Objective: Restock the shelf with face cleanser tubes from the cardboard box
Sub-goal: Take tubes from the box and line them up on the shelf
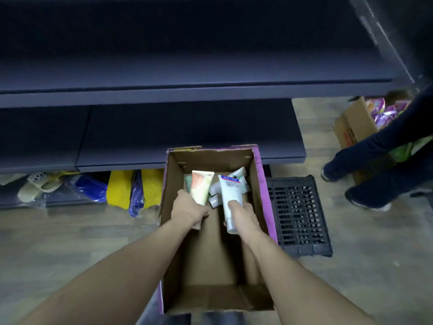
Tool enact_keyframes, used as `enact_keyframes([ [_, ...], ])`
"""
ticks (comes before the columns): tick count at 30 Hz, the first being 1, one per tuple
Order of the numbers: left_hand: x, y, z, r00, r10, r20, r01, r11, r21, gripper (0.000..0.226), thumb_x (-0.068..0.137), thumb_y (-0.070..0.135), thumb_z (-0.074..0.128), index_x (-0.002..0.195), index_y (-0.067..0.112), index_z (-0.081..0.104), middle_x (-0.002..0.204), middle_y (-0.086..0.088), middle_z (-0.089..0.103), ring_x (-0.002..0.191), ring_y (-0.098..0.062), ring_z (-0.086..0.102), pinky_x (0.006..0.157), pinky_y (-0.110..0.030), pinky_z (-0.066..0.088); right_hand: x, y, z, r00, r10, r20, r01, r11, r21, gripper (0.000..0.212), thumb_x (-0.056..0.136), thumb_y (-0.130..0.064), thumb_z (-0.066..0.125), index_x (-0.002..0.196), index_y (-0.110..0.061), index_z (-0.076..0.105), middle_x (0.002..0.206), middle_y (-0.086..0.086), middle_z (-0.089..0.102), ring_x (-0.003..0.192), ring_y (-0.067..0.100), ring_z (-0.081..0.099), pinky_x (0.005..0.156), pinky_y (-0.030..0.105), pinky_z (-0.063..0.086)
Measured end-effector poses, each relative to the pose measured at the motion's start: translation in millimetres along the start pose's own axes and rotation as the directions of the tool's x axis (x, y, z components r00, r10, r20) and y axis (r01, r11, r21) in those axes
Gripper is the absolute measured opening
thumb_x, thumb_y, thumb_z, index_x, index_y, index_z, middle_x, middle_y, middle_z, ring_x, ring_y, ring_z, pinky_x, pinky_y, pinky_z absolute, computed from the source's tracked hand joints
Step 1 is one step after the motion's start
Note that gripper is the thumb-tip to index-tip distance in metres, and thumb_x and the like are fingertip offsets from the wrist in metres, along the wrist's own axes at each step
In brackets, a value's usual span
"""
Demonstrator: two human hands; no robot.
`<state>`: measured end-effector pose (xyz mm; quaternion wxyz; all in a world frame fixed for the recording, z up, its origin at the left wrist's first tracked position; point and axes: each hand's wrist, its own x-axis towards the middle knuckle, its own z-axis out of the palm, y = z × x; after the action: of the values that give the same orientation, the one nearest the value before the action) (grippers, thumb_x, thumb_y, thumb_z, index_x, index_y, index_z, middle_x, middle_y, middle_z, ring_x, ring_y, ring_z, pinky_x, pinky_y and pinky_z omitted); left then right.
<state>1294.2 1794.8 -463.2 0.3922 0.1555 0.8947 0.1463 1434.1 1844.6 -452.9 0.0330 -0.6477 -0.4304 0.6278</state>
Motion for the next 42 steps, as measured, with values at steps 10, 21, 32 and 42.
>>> enact_keyframes([
  [10, -69, 9, -65, 0.975, 0.138, -0.177, -0.16, 0.98, -0.118, 0.062, 0.07, 0.029, 0.083, 0.118, 0.007, 0.05, 0.115, -0.01, 0.061, 0.105, -0.029, 0.059, 0.071, -0.029, 0.043, -72, -46, -18, 0.952, -0.292, -0.092, 0.274, 0.946, -0.173, 0.036, 0.081, -0.018, 0.069, 0.111, -0.01, 0.053, 0.073, -0.007, 0.063, 0.05, -0.001, 0.06, 0.057, 0.02, 0.051],
  [21, -138, 37, -163, 0.907, 0.207, -0.368, -0.261, 0.96, -0.105, 0.049, 0.07, 0.024, 0.079, 0.108, 0.024, 0.048, 0.105, 0.0, 0.06, 0.09, -0.024, 0.06, 0.065, -0.031, 0.048, -148, -108, -9, 0.819, -0.524, -0.231, 0.439, 0.834, -0.335, 0.064, 0.064, -0.038, 0.075, 0.121, -0.026, 0.05, 0.11, 0.001, 0.053, 0.098, 0.021, 0.06, 0.082, 0.043, 0.057],
  [32, -208, 77, -288, 0.76, 0.331, -0.56, -0.505, 0.843, -0.187, 0.05, 0.072, 0.028, 0.08, 0.105, 0.015, 0.045, 0.094, 0.003, 0.058, 0.077, -0.018, 0.058, 0.058, -0.03, 0.04, -239, -205, -4, 0.63, -0.701, -0.334, 0.637, 0.713, -0.293, 0.063, 0.072, -0.032, 0.082, 0.122, -0.02, 0.047, 0.112, 0.001, 0.052, 0.103, 0.019, 0.059, 0.07, 0.031, 0.051],
  [42, -263, 96, -387, 0.6, 0.389, -0.699, -0.672, 0.719, -0.176, 0.051, 0.069, 0.033, 0.081, 0.107, 0.017, 0.05, 0.093, 0.007, 0.058, 0.076, -0.016, 0.057, 0.058, -0.029, 0.041, -333, -297, -7, 0.424, -0.793, -0.438, 0.764, 0.572, -0.297, 0.052, 0.067, -0.037, 0.08, 0.108, -0.021, 0.052, 0.106, -0.003, 0.059, 0.078, 0.014, 0.061, 0.056, 0.027, 0.042],
])
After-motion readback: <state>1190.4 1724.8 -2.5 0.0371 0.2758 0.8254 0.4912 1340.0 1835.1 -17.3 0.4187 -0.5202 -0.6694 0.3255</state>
